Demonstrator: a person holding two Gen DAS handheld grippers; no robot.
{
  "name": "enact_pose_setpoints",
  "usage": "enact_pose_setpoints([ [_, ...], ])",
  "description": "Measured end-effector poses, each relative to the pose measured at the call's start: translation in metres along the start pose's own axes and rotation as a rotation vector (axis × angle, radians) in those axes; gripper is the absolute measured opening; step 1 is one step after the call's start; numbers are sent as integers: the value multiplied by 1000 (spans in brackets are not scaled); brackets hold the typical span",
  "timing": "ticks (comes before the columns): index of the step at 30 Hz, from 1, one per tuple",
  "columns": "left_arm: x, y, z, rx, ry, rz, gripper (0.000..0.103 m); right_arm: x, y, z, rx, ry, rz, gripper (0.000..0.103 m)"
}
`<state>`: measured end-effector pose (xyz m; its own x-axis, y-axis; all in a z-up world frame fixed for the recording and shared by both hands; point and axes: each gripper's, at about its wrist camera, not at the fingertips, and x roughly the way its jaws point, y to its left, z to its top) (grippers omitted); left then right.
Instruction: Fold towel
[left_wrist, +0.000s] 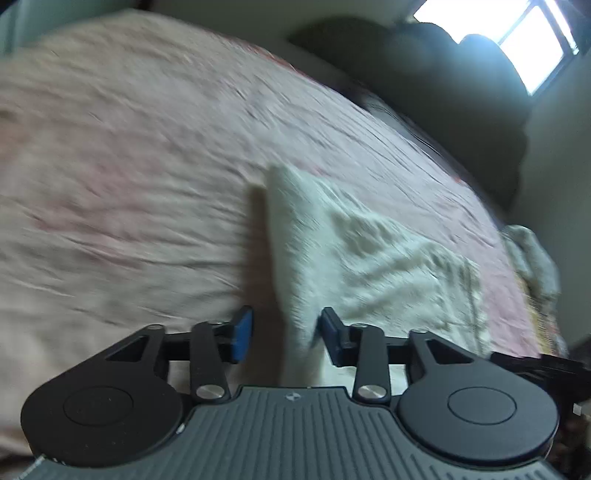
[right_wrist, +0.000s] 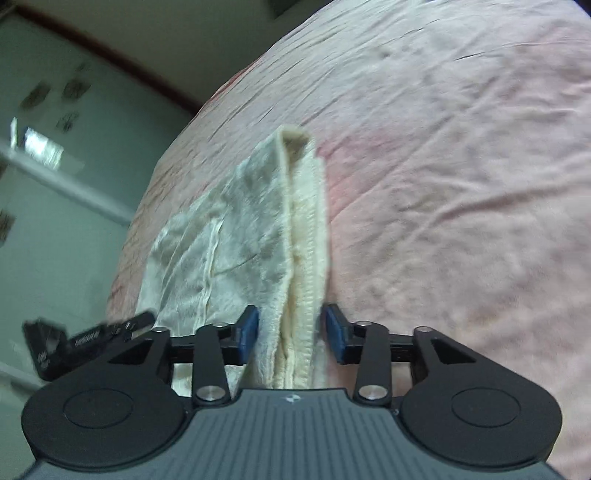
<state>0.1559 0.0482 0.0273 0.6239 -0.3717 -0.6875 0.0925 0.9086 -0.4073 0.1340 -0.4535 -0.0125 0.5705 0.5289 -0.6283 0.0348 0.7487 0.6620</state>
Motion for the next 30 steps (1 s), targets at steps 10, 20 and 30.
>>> enact_pose_setpoints([
  [10, -73, -91, -126, 404, -213, 125, 80, -39, 101, -141, -449, -298, -407, 60],
  [20, -33, -69, -145, 335, -119, 244, 103, 5, 106, -185, -428, -288, -539, 99],
  [30, -30, -76, -144, 381, -103, 260, 103, 23, 112, -178, -440, -299, -551, 103],
])
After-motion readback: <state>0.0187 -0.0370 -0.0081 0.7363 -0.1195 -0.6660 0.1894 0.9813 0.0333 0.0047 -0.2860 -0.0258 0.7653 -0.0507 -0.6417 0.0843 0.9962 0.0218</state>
